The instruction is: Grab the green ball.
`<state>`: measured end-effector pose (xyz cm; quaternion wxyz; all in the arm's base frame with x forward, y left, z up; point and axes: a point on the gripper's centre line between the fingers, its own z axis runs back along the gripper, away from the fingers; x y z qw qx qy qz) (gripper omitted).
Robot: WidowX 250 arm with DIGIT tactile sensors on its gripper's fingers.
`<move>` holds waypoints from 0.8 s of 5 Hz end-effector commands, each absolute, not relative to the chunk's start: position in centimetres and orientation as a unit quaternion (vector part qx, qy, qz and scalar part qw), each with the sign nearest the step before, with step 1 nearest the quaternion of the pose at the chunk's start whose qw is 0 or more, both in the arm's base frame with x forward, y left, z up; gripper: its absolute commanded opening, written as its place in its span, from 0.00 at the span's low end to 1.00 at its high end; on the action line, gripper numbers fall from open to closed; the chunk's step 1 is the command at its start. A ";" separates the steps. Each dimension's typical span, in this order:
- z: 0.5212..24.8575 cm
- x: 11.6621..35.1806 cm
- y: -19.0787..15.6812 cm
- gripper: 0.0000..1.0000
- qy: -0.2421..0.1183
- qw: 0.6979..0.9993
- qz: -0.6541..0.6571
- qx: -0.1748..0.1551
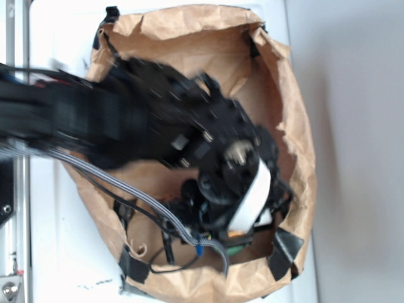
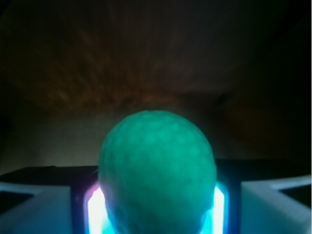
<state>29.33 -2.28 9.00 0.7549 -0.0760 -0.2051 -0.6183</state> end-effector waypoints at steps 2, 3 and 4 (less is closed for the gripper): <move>18.8 24.4 -0.9 0.00 -0.125 0.911 -0.392 0.032; 20.8 24.1 -0.1 0.00 -0.088 0.955 -0.283 0.023; 21.9 23.9 0.9 0.00 -0.096 0.973 -0.210 0.012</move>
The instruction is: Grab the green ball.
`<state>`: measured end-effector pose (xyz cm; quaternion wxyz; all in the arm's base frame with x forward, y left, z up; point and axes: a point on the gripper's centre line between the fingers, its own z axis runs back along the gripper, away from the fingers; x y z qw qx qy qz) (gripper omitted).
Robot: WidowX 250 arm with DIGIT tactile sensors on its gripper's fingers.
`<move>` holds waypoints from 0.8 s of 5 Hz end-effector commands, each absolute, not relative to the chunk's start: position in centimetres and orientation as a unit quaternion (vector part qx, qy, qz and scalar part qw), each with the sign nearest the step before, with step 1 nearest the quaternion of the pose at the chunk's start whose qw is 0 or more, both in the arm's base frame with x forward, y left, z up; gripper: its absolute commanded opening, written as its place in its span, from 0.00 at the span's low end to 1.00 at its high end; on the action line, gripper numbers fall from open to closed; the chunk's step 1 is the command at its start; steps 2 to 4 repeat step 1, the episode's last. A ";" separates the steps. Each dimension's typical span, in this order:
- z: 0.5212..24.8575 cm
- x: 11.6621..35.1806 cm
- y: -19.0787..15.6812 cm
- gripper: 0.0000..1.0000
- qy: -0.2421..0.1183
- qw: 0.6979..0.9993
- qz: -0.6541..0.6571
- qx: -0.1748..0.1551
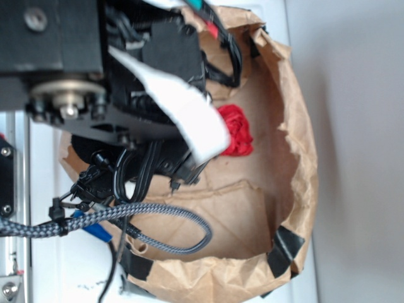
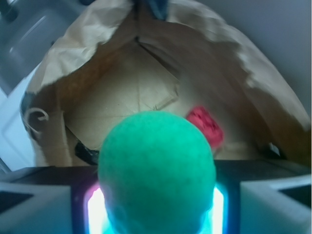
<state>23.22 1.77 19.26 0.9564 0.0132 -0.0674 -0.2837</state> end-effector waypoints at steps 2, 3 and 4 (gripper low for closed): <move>21.9 23.4 0.5 0.42 -0.108 0.961 -0.254 0.038; 21.9 23.4 0.5 0.42 -0.108 0.961 -0.254 0.038; 21.9 23.4 0.5 0.42 -0.108 0.961 -0.254 0.038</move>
